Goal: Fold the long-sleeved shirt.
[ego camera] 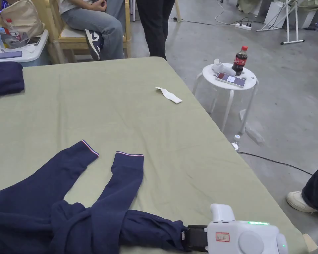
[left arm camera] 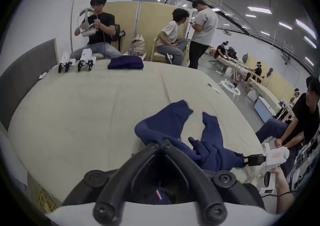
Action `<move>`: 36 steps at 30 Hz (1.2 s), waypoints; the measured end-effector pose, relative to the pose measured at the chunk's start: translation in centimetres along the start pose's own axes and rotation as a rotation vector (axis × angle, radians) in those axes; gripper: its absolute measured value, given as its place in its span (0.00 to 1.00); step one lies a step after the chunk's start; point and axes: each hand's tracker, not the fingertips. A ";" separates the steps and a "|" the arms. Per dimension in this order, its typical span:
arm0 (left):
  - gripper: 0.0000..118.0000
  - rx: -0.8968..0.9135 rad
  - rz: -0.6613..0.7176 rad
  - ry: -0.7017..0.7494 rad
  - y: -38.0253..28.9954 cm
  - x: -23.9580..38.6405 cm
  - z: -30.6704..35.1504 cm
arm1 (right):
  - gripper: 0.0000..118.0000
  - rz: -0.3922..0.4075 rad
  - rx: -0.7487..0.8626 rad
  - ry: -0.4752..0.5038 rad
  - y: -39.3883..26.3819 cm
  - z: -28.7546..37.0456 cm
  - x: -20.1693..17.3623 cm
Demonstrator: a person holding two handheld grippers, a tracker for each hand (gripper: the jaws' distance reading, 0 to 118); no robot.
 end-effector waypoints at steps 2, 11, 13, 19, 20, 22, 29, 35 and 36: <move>0.00 -0.011 0.008 -0.003 -0.5 -0.3 0.0 | 0.42 0.030 -0.003 -0.075 0.2 0.3 -0.8; 0.00 0.059 0.104 0.000 1.2 -2.7 1.7 | 0.03 0.134 0.342 -0.150 1.3 7.9 -3.8; 0.00 0.122 0.071 -0.012 2.8 -2.0 3.6 | 0.03 0.222 0.457 -0.209 2.6 11.2 -5.3; 0.00 0.325 -0.067 -0.018 6.5 1.4 12.3 | 0.03 0.381 0.741 -0.256 6.7 20.5 -10.2; 0.00 0.365 -0.071 -0.029 7.3 1.8 13.8 | 0.03 0.404 0.777 -0.263 7.3 22.0 -11.0; 0.00 0.448 -0.083 -0.045 8.8 2.4 16.5 | 0.03 0.424 0.851 -0.269 8.4 24.6 -12.4; 0.00 0.583 -0.028 -0.035 16.6 2.6 20.6 | 0.03 0.470 1.001 -0.214 15.4 32.1 -17.2; 0.00 0.585 0.024 -0.044 26.0 2.5 18.7 | 0.03 0.532 1.032 -0.209 24.7 35.4 -22.4; 0.00 0.601 0.014 -0.009 27.4 2.8 18.2 | 0.03 0.559 1.039 -0.225 26.1 35.6 -23.3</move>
